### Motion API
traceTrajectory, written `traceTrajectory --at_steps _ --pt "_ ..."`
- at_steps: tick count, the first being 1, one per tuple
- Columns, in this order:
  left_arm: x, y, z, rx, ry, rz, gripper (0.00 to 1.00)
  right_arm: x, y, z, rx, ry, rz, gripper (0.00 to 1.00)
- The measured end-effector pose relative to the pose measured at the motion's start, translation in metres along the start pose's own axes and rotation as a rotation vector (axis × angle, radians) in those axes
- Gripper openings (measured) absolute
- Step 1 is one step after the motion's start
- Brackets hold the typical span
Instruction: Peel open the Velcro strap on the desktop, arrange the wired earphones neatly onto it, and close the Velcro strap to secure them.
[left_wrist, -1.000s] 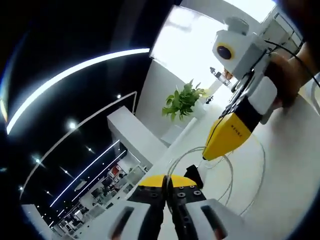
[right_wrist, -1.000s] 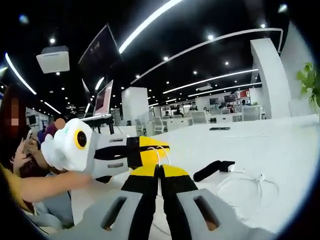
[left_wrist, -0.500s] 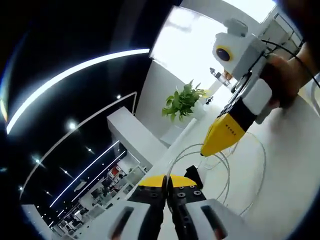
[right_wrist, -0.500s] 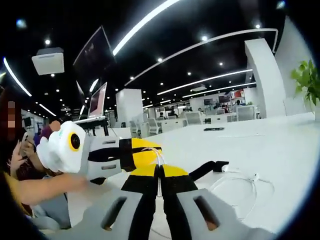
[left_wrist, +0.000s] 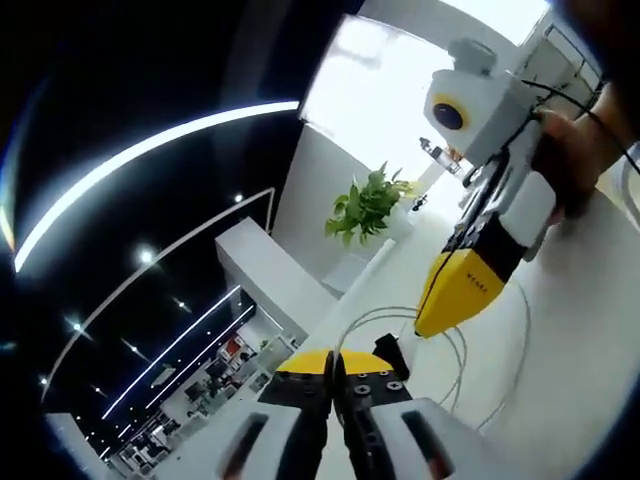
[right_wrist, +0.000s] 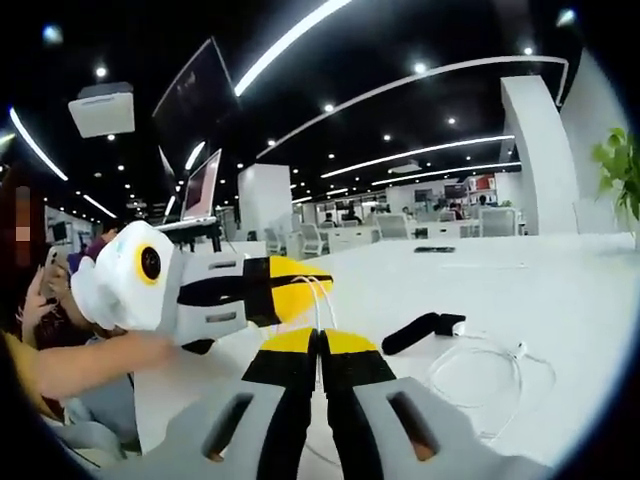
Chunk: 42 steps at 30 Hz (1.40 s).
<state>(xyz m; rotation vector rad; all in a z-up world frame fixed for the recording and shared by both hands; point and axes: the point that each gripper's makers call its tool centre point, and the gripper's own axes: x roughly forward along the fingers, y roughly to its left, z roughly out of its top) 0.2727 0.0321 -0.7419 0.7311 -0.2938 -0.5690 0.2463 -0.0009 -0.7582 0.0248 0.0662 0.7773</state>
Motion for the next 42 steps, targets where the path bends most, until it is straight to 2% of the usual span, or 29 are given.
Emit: traceTrajectory --at_steps 4,8,15,19,22,24,26,28,31,34,36,38,40,42 --pt "0.000 0.000 0.000 0.018 0.000 -0.003 0.05 -0.001 0.005 0.004 0.004 -0.021 0.021 0.04" --pt "0.001 -0.001 0.000 0.029 0.003 -0.004 0.05 -0.002 0.005 0.002 -0.009 -0.014 0.013 0.05" --pt "0.001 -0.002 -0.002 0.041 0.015 -0.006 0.05 -0.008 0.005 0.009 0.015 -0.054 0.020 0.06" --pt "0.001 -0.003 -0.003 0.058 0.024 -0.006 0.05 -0.017 -0.001 0.020 0.085 -0.114 0.021 0.06" --pt "-0.001 -0.003 0.001 0.069 0.011 -0.003 0.05 -0.032 -0.018 0.026 0.165 -0.161 -0.013 0.06" --pt "-0.003 -0.004 0.009 0.071 -0.022 -0.003 0.05 -0.045 -0.036 0.028 0.187 -0.176 -0.061 0.06" --pt "-0.005 -0.008 0.017 0.060 -0.059 -0.020 0.05 -0.053 -0.049 0.025 0.192 -0.165 -0.097 0.06" --pt "-0.006 -0.015 0.028 0.033 -0.121 -0.062 0.05 -0.063 -0.064 0.023 0.196 -0.160 -0.135 0.06" --pt "-0.006 -0.019 0.029 0.053 -0.128 -0.072 0.05 -0.075 -0.082 0.019 0.228 -0.147 -0.187 0.08" --pt "-0.005 -0.021 0.028 0.066 -0.118 -0.078 0.05 -0.080 -0.095 0.007 0.243 -0.089 -0.229 0.08" --pt "-0.005 -0.021 0.027 0.067 -0.115 -0.076 0.05 -0.082 -0.103 -0.002 0.214 -0.031 -0.266 0.08" --pt "-0.005 -0.020 0.026 0.054 -0.112 -0.073 0.05 -0.083 -0.116 -0.011 0.130 0.039 -0.332 0.08" --pt "-0.005 -0.018 0.025 0.045 -0.107 -0.069 0.05 -0.082 -0.122 -0.018 0.090 0.082 -0.356 0.09" --pt "-0.005 -0.018 0.024 0.035 -0.103 -0.071 0.05 -0.077 -0.118 -0.022 0.125 0.101 -0.331 0.12"
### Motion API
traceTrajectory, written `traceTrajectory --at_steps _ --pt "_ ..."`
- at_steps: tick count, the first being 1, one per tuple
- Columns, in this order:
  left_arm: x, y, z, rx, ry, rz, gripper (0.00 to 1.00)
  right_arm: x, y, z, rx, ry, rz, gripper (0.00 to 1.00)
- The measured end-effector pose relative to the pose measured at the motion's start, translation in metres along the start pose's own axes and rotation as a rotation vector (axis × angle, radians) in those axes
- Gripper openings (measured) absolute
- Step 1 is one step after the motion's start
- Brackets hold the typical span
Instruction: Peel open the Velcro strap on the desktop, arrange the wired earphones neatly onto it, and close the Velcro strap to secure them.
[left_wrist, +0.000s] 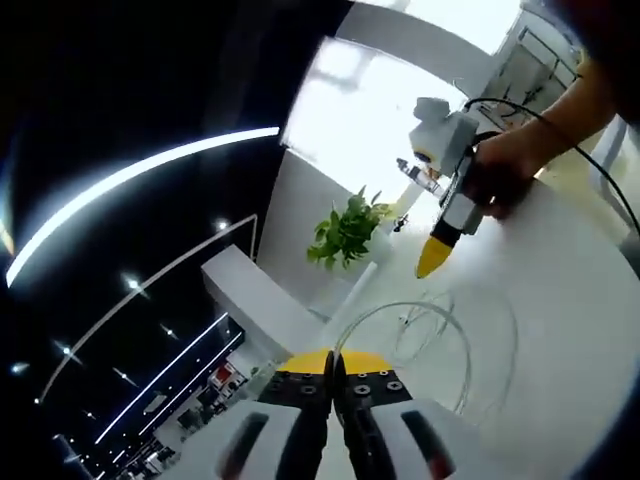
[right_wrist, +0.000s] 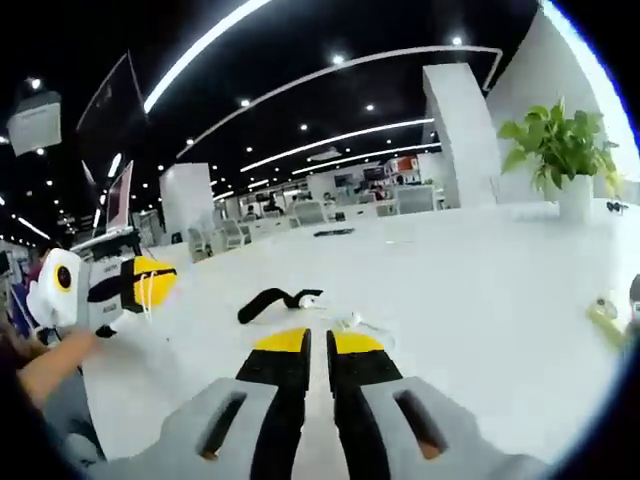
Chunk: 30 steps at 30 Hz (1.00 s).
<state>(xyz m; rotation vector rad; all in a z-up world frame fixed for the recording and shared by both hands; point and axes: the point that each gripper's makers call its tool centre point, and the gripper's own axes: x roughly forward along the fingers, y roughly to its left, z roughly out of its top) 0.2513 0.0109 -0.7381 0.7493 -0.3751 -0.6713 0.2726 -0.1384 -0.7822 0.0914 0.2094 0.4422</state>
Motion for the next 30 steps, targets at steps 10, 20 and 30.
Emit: traceTrajectory --at_steps 10,20,30 --pt "0.001 -0.002 -0.002 -0.002 0.010 -0.006 0.05 0.016 -0.009 -0.019 -0.102 0.127 -0.077 0.14" --pt "0.001 -0.002 -0.004 -0.003 0.018 -0.011 0.05 0.016 -0.011 -0.024 -0.118 0.155 -0.086 0.13" --pt "0.002 -0.004 -0.005 0.003 0.026 -0.014 0.05 0.016 -0.011 -0.024 -0.131 0.154 -0.090 0.13"
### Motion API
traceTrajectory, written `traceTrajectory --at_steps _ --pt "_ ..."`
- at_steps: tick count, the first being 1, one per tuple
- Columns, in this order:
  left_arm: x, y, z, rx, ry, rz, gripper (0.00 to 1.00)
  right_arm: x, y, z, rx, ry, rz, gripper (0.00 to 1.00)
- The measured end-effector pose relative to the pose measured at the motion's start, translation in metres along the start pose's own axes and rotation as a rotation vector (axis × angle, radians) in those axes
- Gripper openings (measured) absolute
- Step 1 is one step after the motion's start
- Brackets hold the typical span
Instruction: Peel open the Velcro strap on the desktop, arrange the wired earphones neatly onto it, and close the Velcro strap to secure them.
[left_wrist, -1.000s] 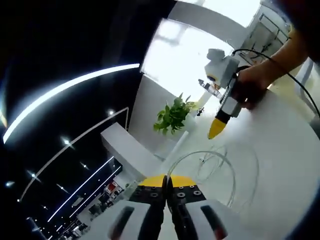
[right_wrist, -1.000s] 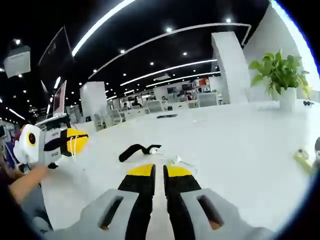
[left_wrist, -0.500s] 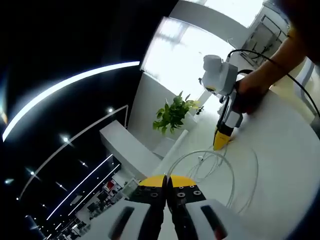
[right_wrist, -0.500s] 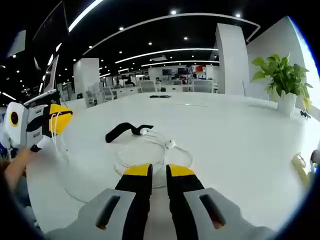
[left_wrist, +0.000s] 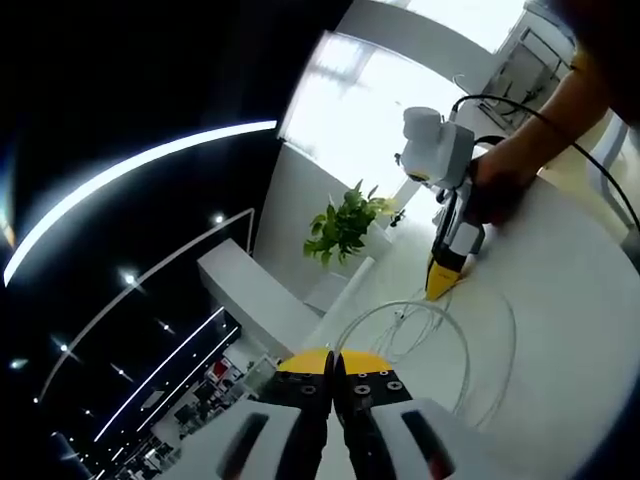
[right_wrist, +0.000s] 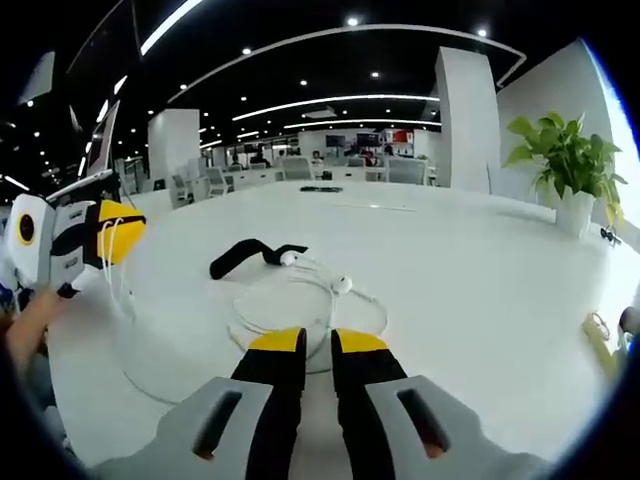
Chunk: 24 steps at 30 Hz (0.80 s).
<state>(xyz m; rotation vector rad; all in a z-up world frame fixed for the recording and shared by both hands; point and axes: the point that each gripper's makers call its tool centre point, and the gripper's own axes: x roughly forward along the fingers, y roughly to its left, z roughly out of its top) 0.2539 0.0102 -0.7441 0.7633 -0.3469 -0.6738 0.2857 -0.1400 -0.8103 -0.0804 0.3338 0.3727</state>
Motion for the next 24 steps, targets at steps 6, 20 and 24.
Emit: traceTrajectory --at_steps 6,20,24 --pt "0.0008 -0.0023 -0.0014 0.007 0.008 -0.009 0.05 0.0003 0.0008 0.0001 -0.006 -0.002 0.001 0.10" --pt "0.0001 -0.0010 -0.0002 0.009 0.004 -0.001 0.05 -0.0001 0.0047 -0.0003 -0.008 -0.008 0.010 0.05" --pt "0.0001 -0.0005 0.0001 0.009 0.002 0.002 0.05 0.0000 0.0058 -0.0004 -0.006 -0.009 0.012 0.04"
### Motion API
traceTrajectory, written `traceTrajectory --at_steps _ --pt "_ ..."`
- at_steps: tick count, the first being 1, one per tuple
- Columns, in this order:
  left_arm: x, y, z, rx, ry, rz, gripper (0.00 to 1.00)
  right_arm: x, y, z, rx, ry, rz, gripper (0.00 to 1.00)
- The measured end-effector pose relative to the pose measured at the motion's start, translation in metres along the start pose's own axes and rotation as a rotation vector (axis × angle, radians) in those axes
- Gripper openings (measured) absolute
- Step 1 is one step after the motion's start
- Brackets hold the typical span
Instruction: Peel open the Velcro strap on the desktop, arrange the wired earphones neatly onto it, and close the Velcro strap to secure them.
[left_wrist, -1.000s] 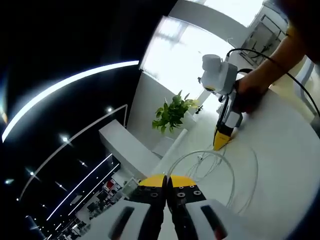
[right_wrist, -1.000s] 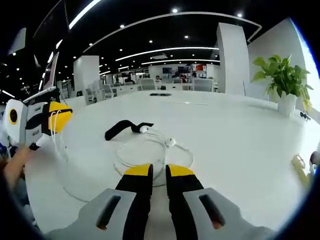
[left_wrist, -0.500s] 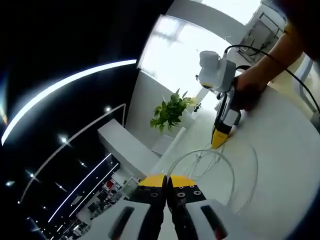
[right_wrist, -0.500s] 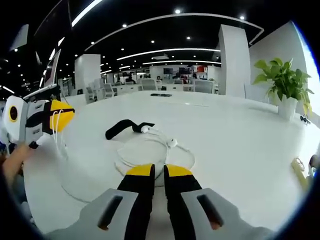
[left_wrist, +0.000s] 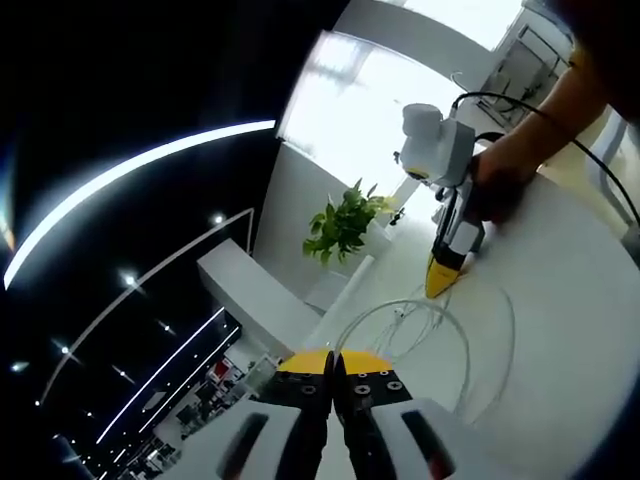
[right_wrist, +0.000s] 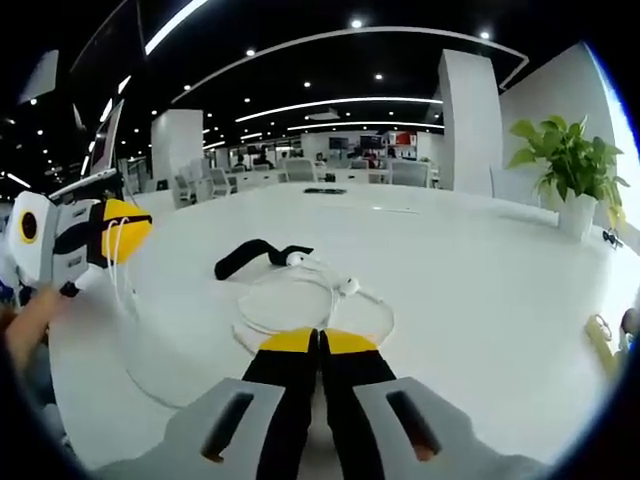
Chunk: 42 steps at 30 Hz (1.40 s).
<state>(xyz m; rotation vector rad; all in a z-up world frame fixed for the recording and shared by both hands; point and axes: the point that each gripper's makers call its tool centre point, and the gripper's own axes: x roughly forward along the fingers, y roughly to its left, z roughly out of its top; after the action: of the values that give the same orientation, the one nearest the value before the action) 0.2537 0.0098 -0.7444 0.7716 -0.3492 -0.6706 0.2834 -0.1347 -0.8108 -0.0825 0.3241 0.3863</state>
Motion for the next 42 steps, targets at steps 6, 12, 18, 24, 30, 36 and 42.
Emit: traceTrajectory --at_steps 6,12,18,24,30,36,42 --pt "0.001 0.000 -0.001 0.003 0.004 0.000 0.05 0.000 0.000 0.000 0.005 0.001 0.000 0.04" --pt "0.001 0.000 -0.002 0.005 0.006 -0.001 0.05 0.000 -0.001 0.000 0.010 0.003 0.001 0.03" --pt "0.001 -0.001 -0.002 0.009 0.010 -0.003 0.05 -0.003 -0.003 0.006 0.028 -0.030 0.002 0.03" --pt "0.001 -0.001 -0.002 0.014 0.011 0.000 0.05 -0.004 -0.003 0.008 0.042 -0.042 0.004 0.03" --pt "0.002 0.005 -0.007 0.025 0.032 0.032 0.05 -0.003 -0.006 0.011 0.060 -0.062 0.002 0.04" --pt "0.005 0.005 -0.016 0.069 0.094 0.050 0.05 -0.006 -0.006 0.014 0.074 -0.085 0.006 0.04" --pt "0.003 0.005 -0.017 0.071 0.102 0.053 0.05 -0.007 -0.008 0.013 0.090 -0.085 -0.004 0.06"
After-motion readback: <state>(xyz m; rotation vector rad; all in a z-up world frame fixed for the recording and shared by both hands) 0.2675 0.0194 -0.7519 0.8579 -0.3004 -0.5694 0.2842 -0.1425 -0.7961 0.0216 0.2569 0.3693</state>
